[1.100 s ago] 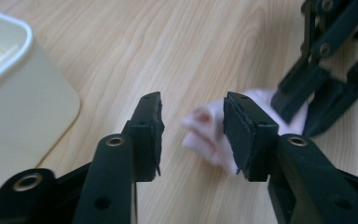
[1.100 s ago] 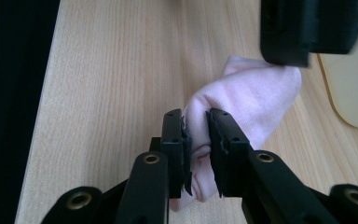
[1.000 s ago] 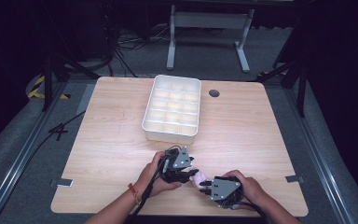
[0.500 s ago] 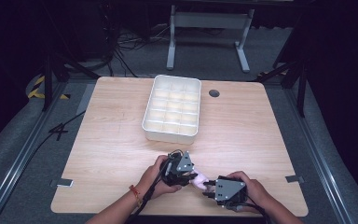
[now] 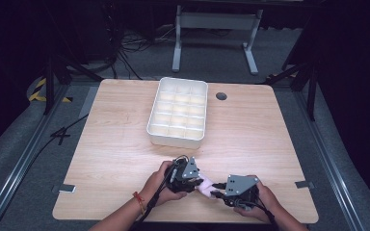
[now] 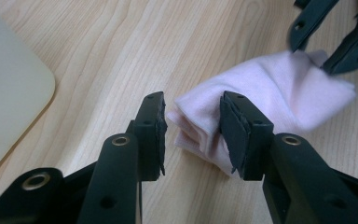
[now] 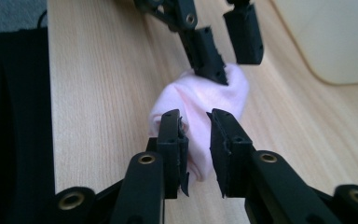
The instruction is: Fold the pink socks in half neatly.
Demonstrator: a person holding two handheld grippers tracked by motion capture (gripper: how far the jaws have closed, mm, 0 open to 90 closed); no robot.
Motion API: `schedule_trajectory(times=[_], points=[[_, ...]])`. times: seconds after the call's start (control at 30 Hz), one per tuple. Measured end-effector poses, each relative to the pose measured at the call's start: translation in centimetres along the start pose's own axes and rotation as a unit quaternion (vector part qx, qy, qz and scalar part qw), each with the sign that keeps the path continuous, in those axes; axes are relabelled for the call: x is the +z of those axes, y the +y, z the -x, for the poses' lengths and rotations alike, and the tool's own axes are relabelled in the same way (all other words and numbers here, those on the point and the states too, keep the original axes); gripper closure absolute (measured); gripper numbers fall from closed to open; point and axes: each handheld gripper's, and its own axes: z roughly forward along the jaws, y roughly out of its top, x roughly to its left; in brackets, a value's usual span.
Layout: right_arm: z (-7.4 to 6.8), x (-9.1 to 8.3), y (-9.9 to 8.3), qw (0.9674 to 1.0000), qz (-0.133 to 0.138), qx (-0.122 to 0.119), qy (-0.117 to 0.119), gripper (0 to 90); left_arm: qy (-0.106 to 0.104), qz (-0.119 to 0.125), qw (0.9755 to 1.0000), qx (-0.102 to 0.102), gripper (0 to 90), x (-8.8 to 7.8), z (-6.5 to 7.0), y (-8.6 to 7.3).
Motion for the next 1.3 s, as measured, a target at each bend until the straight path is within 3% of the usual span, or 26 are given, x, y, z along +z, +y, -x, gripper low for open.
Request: schedule_trajectory(times=[0.13, 0.23, 0.4, 0.53, 0.7, 0.9, 1.03, 1.23, 1.3], points=[[0.0, 1.2, -0.4, 0.9996, -0.026, 0.013, 0.001, 69.2, -0.004, -0.003, 1.0, -0.002, 60.6, 0.2, 0.0, -0.1], [0.3, 1.5, -0.7, 0.9993, -0.029, 0.023, 0.007, 68.4, -0.004, -0.002, 1.0, -0.006, 60.8, 0.2, 0.0, -0.2], [0.4, 1.6, -1.2, 0.9992, -0.035, 0.016, 0.007, 64.0, -0.008, 0.002, 0.9999, -0.011, 60.5, 0.3, -0.1, -0.3], [0.9, 1.2, -1.2, 0.9989, -0.033, 0.031, 0.012, 56.4, -0.005, 0.002, 1.0, -0.006, 59.9, 0.2, -0.1, -0.3], [2.0, 0.5, -0.8, 0.9965, -0.011, 0.081, 0.021, 51.2, -0.007, 0.001, 0.9999, -0.009, 59.6, 0.0, 0.0, -0.4], [2.4, 0.1, -0.2, 0.9951, -0.003, 0.091, 0.037, 48.9, -0.008, -0.002, 1.0, -0.003, 58.5, -0.1, 0.2, -0.5], [3.0, -0.2, 0.2, 0.9932, 0.005, 0.11, 0.038, 47.5, -0.007, 0.0, 1.0, 0.003, 58.3, 0.1, 0.2, -0.4], [3.1, 1.3, 0.6, 0.9919, -0.027, 0.118, 0.04, 44.5, -0.008, -0.002, 1.0, 0.003, 58.0, 0.2, 0.3, -0.4], [3.2, 2.0, 0.3, 0.9896, -0.038, 0.13, 0.048, 40.4, -0.008, -0.001, 1.0, 0.002, 57.7, 0.2, 0.3, -0.4]])
